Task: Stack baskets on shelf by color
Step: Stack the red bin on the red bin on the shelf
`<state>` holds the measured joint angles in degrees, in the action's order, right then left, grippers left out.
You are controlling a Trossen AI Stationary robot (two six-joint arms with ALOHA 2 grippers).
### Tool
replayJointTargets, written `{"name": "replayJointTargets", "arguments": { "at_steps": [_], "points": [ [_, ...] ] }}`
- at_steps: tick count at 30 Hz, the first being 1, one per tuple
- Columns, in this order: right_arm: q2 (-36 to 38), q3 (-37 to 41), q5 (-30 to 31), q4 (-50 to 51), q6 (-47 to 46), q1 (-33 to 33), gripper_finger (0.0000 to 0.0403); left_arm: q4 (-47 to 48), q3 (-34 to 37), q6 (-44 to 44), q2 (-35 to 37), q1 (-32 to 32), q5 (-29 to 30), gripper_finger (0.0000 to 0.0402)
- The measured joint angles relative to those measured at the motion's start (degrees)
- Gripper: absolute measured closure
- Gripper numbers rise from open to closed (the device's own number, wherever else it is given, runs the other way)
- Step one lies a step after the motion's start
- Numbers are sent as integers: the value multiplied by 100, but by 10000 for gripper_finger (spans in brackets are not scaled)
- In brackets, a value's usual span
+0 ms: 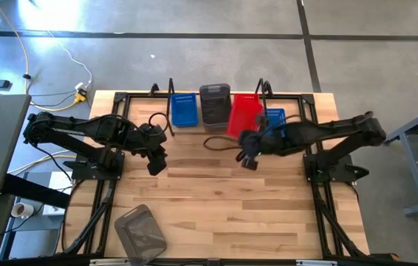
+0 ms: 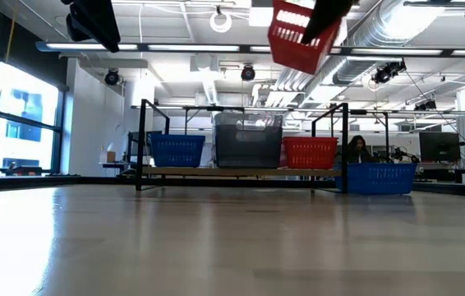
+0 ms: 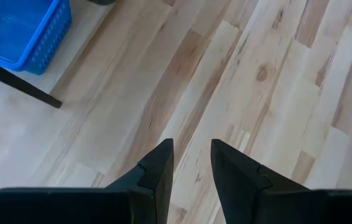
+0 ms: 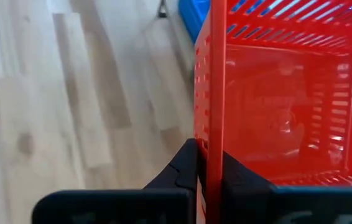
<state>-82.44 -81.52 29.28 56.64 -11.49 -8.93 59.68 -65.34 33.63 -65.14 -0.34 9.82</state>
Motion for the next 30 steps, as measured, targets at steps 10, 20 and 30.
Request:
{"name": "replayJointTargets", "arguments": {
  "at_steps": [10,20,30],
  "points": [
    [645,565,-699,-76,1811,1096,403,-351,0,289,0,0,420,303],
    [557,571,-1592,-83,2989,2340,403,-1119,0,371,2,231,454,303],
    [545,1216,-2094,-622,3601,2876,403,-1313,0,283,2,786,456,303]
  ]
}}
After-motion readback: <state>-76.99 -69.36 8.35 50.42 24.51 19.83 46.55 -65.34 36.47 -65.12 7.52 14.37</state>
